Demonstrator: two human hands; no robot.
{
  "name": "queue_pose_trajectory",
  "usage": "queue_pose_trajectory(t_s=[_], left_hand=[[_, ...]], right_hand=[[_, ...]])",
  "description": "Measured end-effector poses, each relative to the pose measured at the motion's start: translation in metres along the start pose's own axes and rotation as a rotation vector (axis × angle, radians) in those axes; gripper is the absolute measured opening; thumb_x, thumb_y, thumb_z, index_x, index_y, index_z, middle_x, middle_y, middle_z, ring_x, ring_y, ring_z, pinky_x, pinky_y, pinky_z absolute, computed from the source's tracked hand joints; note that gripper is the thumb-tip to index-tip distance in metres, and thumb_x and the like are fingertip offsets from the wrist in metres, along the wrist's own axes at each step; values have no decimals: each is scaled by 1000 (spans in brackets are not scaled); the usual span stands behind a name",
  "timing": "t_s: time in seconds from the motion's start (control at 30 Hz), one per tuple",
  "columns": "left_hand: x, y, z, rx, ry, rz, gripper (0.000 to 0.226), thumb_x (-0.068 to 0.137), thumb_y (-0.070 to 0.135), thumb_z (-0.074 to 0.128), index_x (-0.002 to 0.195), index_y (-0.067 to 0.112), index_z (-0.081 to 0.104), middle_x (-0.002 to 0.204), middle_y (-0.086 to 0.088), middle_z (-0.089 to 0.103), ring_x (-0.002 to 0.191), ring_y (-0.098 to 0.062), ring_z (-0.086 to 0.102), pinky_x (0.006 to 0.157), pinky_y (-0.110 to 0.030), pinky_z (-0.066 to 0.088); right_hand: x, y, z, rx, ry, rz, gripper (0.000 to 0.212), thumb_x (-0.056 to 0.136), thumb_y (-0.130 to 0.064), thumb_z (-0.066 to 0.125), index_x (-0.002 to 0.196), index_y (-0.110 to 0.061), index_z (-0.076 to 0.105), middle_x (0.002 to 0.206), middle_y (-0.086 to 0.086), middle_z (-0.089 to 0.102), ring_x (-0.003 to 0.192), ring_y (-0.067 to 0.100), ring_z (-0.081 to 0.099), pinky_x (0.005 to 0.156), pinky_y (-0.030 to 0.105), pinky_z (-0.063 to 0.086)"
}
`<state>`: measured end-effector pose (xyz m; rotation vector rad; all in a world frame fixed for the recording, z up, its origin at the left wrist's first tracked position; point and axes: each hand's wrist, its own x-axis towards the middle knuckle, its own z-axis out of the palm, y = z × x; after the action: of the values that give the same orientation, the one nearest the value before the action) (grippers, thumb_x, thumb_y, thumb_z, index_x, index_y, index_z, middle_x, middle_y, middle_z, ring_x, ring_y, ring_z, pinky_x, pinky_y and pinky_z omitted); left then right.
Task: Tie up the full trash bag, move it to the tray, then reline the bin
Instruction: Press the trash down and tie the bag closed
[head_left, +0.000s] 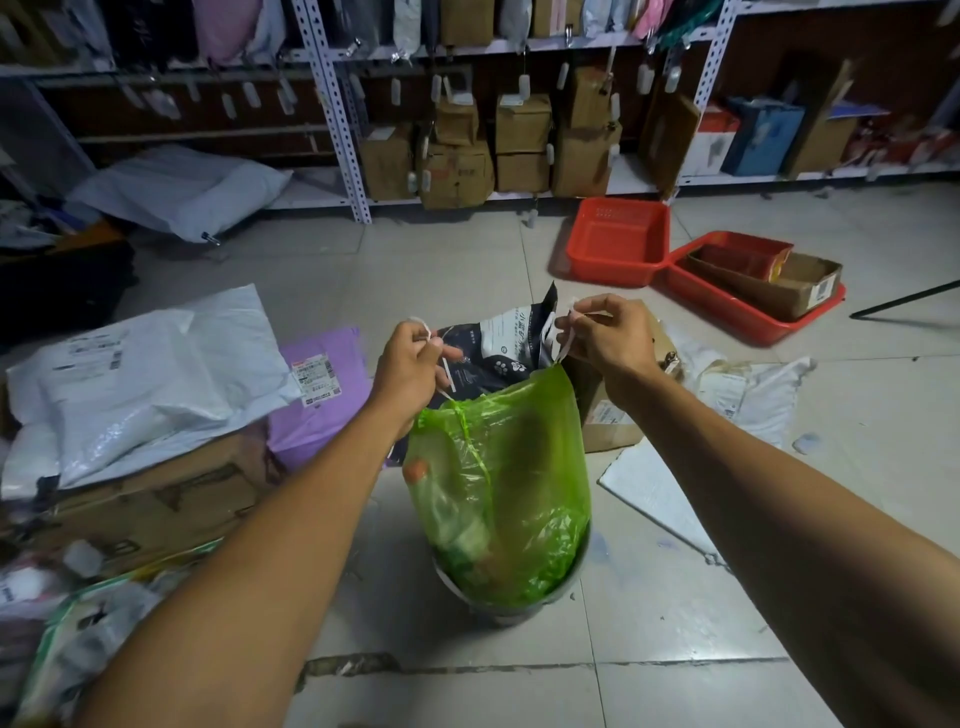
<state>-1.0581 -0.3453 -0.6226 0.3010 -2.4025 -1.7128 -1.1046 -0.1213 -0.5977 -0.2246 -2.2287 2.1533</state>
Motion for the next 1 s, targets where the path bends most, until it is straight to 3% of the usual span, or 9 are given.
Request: queue_pose_trajectory(t_s=[0.07, 0.2, 0.33, 0.47, 0.53, 0.63, 0.77, 0.87, 1.0], left_hand=[[3, 1, 2, 16, 27, -11, 9, 101, 17, 42, 105, 10, 38, 98, -1, 74, 56, -19, 54, 65, -34, 49], [10, 12, 4, 55, 12, 8, 10, 100, 18, 44, 100, 13, 36, 103, 2, 74, 57, -19, 56, 55, -32, 45], [15, 30, 6, 101, -20, 92, 7, 101, 18, 45, 98, 12, 43, 97, 5, 74, 55, -17, 54, 61, -37, 51], [15, 29, 9, 96, -23, 114, 15, 101, 18, 46, 89, 13, 53, 92, 5, 73, 53, -16, 51, 61, -39, 54], [15, 24, 10, 85, -9, 107, 17, 101, 18, 47, 96, 15, 64, 93, 2, 72, 54, -15, 51, 64, -41, 56], [17, 19, 10, 95, -31, 94, 26, 100, 15, 50, 119, 12, 67, 93, -3, 67, 55, -7, 48, 58, -29, 55], [17, 19, 16, 204, -118, 78, 28, 99, 15, 49, 120, 9, 67, 96, -6, 70, 64, -10, 51, 69, -27, 44], [12, 22, 24, 201, -196, 36, 29, 98, 7, 49, 122, 4, 65, 107, -3, 67, 90, -12, 56, 70, -19, 37], [8, 23, 32, 191, -291, -7, 43, 88, -2, 58, 128, 11, 61, 110, -3, 68, 90, -19, 63, 64, -23, 50]], right_hand=[[2, -4, 3, -3, -5, -3, 15, 89, -1, 63, 98, -12, 57, 92, 13, 75, 72, 17, 70, 65, 33, 55], [8, -13, 11, -14, -76, -46, 29, 86, -6, 70, 114, -9, 61, 89, 7, 76, 79, 11, 73, 73, 27, 56], [12, -23, 22, 28, -150, -80, 10, 84, -8, 72, 93, -7, 68, 89, 12, 76, 87, 26, 73, 81, 37, 59], [15, -14, 27, 20, -134, -84, 3, 87, -10, 68, 90, -10, 70, 84, 6, 77, 88, 29, 73, 83, 43, 59], [14, -12, 29, 25, -119, -80, 3, 87, -10, 68, 89, -10, 71, 83, 6, 76, 82, 26, 72, 81, 41, 60], [12, -14, 31, 12, -145, -88, 4, 87, -11, 70, 88, -12, 73, 81, 4, 69, 76, 19, 64, 76, 36, 57], [5, -14, 32, -3, -218, -85, 4, 86, -11, 70, 85, -13, 73, 77, 3, 63, 73, 17, 59, 73, 35, 55], [2, -14, 31, -3, -219, -91, 6, 85, -11, 71, 81, -15, 72, 71, 0, 64, 70, 15, 58, 74, 35, 54], [1, -22, 29, -8, -223, -101, 7, 85, -9, 71, 80, -13, 70, 67, -5, 65, 64, 12, 58, 70, 33, 54]])
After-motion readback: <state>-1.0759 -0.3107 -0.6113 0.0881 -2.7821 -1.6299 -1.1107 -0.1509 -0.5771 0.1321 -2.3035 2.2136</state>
